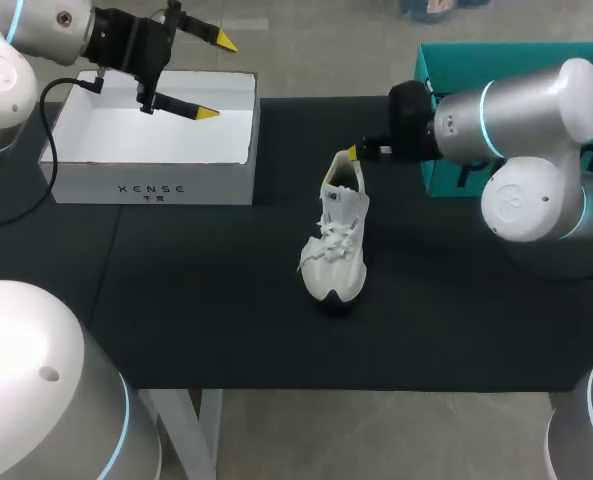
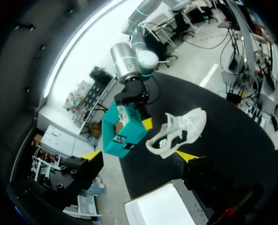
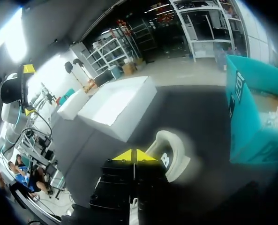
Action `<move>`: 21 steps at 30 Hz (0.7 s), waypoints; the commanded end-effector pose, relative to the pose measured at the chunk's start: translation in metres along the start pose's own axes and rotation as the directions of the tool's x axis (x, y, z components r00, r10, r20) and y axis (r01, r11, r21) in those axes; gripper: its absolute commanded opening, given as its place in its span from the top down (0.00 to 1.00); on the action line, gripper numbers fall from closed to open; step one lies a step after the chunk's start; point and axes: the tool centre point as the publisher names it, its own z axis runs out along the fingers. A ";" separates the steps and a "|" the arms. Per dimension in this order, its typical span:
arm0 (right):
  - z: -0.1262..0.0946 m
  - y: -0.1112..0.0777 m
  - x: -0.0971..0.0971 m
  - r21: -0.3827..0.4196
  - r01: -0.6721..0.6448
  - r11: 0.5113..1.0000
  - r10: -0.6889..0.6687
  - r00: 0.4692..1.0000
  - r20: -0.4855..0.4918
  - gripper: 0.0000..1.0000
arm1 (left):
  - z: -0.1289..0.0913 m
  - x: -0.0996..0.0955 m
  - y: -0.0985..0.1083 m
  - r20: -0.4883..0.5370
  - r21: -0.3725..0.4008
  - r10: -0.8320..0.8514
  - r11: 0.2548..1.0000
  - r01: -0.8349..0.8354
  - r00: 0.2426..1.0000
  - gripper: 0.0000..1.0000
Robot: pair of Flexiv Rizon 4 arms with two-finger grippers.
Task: Take the shoe out of the shoebox, open the shoe tongue, remove and reinsert the insole, then place the shoe into the shoebox
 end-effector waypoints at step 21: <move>-0.002 0.000 -0.001 0.581 -0.223 0.783 -0.426 0.488 0.762 1.00 | 0.000 0.000 0.000 0.000 -0.002 0.000 1.000 0.000 1.000 0.00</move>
